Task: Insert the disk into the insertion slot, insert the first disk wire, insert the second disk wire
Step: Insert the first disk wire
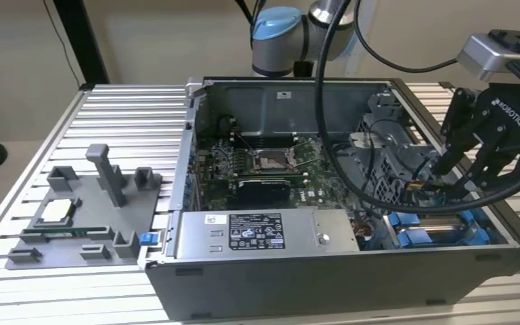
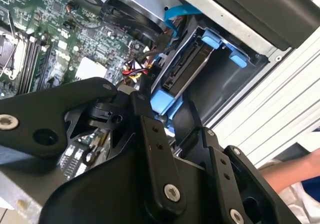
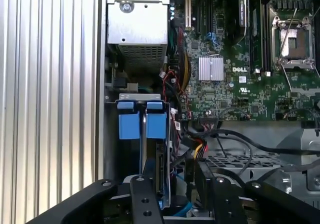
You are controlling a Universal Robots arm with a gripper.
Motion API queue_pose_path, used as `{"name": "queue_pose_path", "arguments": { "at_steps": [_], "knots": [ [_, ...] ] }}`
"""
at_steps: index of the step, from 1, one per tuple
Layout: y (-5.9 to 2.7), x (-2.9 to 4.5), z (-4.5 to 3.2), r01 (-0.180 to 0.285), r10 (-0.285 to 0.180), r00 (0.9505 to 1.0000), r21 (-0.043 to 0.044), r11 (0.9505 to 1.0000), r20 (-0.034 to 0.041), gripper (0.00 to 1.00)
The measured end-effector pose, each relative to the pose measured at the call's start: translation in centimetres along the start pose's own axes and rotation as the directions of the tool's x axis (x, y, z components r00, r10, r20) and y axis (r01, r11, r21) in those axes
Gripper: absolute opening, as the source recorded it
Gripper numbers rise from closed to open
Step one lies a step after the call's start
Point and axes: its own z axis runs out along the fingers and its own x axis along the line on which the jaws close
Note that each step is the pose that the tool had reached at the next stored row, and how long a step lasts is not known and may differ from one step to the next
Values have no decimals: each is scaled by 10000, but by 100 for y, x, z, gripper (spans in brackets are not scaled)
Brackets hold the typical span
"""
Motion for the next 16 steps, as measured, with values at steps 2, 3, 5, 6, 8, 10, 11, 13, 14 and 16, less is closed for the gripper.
{"name": "queue_pose_path", "arguments": {
  "at_steps": [2, 3, 5, 6, 8, 10, 11, 13, 14, 16],
  "knots": [
    [-29, -1, 1, -2, 2, 10000, -19, 10000, -1, 100],
    [-44, -2, 2, -2, 2, 10000, -36, 10000, -1, 100],
    [-63, -2, 6, -3, 3, 10000, -63, 10000, 3, 100],
    [-68, -3, 7, -3, 3, 10000, -64, 10000, 0, 100],
    [-74, -2, 18, -5, 5, 10000, -69, 10000, -1, 100],
    [-78, -4, 36, -11, 11, 10000, -85, 10000, -4, 100],
    [-80, -7, 47, -17, 17, 10000, -99, 9999, -2, 100],
    [-82, -16, 65, -32, 32, 10000, -115, 9999, 9, 100],
    [-83, -27, 73, -43, 43, 10000, -125, 9999, 14, 100],
    [-83, -49, 86, -66, 66, 10000, -141, 9999, 26, 100]
  ]
}}
